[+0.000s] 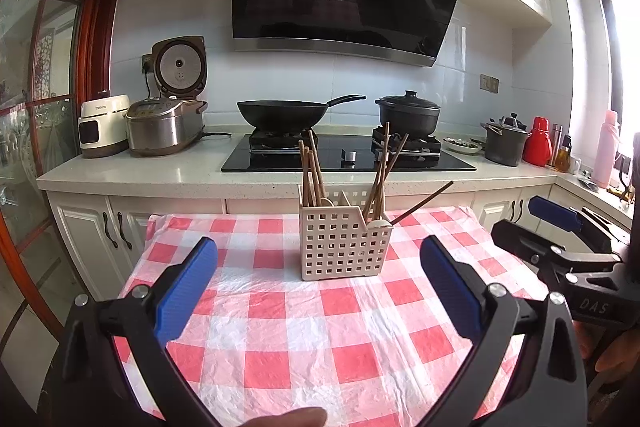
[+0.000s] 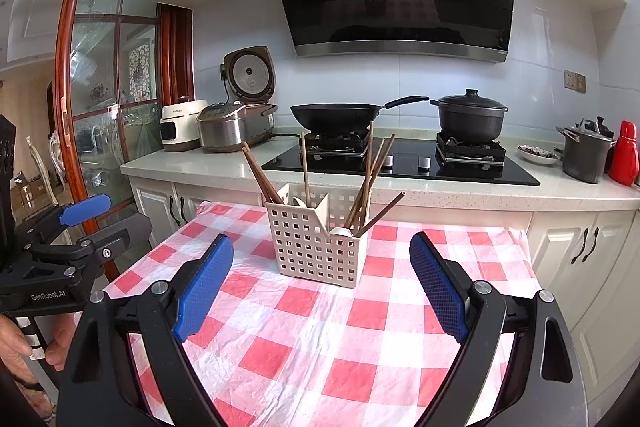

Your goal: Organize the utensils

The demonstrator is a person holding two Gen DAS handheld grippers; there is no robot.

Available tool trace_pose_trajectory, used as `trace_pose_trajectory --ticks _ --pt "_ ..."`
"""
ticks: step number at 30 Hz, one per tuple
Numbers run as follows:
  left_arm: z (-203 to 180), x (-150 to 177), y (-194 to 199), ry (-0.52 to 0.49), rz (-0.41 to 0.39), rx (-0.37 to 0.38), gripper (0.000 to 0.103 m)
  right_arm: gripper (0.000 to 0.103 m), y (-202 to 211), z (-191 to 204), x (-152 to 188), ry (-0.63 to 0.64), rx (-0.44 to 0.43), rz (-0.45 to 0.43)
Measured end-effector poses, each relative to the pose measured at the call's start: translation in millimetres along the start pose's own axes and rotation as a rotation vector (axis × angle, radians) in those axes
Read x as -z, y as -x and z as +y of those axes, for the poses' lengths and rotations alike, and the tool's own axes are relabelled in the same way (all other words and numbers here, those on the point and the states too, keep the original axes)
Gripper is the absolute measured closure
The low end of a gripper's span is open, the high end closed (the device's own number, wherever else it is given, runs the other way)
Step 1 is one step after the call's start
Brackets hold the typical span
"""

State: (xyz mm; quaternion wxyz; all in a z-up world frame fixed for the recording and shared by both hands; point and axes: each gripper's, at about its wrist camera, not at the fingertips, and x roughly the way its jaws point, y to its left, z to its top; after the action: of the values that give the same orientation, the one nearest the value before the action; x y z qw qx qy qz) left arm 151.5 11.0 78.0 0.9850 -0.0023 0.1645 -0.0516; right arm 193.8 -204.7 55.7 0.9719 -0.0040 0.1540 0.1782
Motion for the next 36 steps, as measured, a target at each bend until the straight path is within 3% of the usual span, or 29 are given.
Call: trace_pose_trajectory --ticks 36 --pt "-0.5 5.0 -2.8 -0.007 0.021 0.000 0.005 0.018 -3.6 1.6 2.9 -0.004 0.004 0.007"
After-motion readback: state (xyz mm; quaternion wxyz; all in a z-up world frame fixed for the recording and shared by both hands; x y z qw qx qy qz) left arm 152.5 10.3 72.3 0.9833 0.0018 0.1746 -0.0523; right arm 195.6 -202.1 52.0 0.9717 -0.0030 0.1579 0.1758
